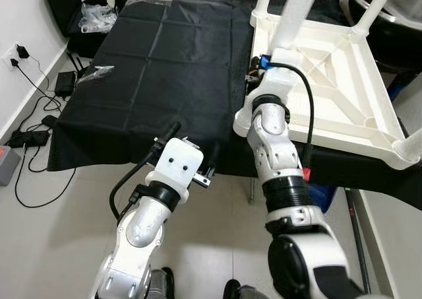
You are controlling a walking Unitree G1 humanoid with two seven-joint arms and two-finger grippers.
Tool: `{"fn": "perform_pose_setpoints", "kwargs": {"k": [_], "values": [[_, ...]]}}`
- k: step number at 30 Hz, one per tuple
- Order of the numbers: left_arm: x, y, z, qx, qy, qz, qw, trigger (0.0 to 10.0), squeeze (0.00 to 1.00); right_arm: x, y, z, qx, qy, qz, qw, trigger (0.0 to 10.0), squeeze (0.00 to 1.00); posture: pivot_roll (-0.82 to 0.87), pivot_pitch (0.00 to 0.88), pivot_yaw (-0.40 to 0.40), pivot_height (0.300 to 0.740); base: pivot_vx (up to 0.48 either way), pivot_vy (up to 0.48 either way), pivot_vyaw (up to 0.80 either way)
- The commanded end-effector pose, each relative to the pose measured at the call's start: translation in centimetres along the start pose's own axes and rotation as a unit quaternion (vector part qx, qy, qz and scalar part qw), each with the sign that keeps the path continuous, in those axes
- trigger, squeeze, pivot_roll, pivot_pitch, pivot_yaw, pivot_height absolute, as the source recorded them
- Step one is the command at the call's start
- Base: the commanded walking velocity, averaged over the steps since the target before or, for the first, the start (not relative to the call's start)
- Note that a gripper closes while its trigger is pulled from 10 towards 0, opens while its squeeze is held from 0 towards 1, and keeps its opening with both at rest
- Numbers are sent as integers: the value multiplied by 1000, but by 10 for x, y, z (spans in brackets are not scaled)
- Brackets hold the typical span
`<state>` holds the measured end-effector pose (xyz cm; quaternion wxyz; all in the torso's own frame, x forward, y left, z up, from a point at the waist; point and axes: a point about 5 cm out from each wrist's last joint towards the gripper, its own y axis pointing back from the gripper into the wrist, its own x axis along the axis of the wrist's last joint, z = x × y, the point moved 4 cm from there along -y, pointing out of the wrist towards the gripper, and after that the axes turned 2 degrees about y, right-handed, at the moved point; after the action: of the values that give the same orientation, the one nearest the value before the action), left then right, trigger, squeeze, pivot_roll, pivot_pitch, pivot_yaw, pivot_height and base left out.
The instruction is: Building children table
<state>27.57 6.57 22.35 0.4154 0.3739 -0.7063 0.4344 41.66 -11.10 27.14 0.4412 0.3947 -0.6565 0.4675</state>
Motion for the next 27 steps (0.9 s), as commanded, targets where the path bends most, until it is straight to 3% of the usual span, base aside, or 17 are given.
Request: {"fn": "perform_pose_setpoints", "kwargs": {"k": [1,2,3,8,14,15,16,18,20,22,24,25,26,27], "values": [[-4,1,5,-8,5,-6,1000,10000,0,-18,6,2,-11,-30,-46,998,10000,0,216,201,-86,740,0,0,0],[-5,2,5,-9,4,-6,1000,10000,0,-21,10,-15,27,-45,-67,996,10000,0,217,201,-85,740,0,0,0],[-5,2,3,-7,2,-7,1000,10000,0,-20,11,-18,41,-41,-67,996,10000,1000,211,200,-86,740,0,0,0],[-7,3,2,-5,0,-9,1000,10000,0,-13,13,-17,53,-22,-53,997,10000,1000,207,196,-88,740,0,0,0],[-7,3,6,-9,3,-8,1000,10000,0,-3,3,-10,93,-10,-33,995,10000,1000,203,194,-89,740,0,0,0],[-7,3,6,-9,4,-7,1000,10000,0,-2,4,-25,199,-45,-46,978,10000,0,202,194,-89,740,0,0,0],[-7,3,6,-9,4,-7,1000,10000,0,-2,4,-25,199,-45,-46,978,10000,0,202,194,-89,740,0,0,0],[-7,3,5,-9,4,-8,1000,10000,0,-3,9,-33,332,-57,-55,940,10000,0,196,198,-88,740,0,0,0],[-8,3,5,-9,3,-9,1000,10000,0,-3,12,-33,379,-54,-60,922,10000,0,196,198,-88,740,0,0,0],[-9,3,5,-9,2,-10,1000,10000,0,2,21,-33,474,-74,-66,875,10000,0,201,199,-89,740,0,0,0],[-9,3,5,-9,2,-10,1000,10000,0,2,21,-33,474,-74,-66,875,10000,0,201,199,-89,740,0,0,0],[-9,3,5,-9,2,-10,1000,10000,0,6,25,-34,527,-83,-67,843,10000,0,205,203,-94,740,0,0,0],[-9,3,5,-9,2,-10,1000,10000,0,6,25,-34,527,-83,-67,843,10000,0,205,203,-94,740,0,0,0],[-9,4,5,-8,2,-11,1000,10000,0,10,30,-35,575,-85,-63,811,10000,0,209,207,-94,740,0,0,0]]}}
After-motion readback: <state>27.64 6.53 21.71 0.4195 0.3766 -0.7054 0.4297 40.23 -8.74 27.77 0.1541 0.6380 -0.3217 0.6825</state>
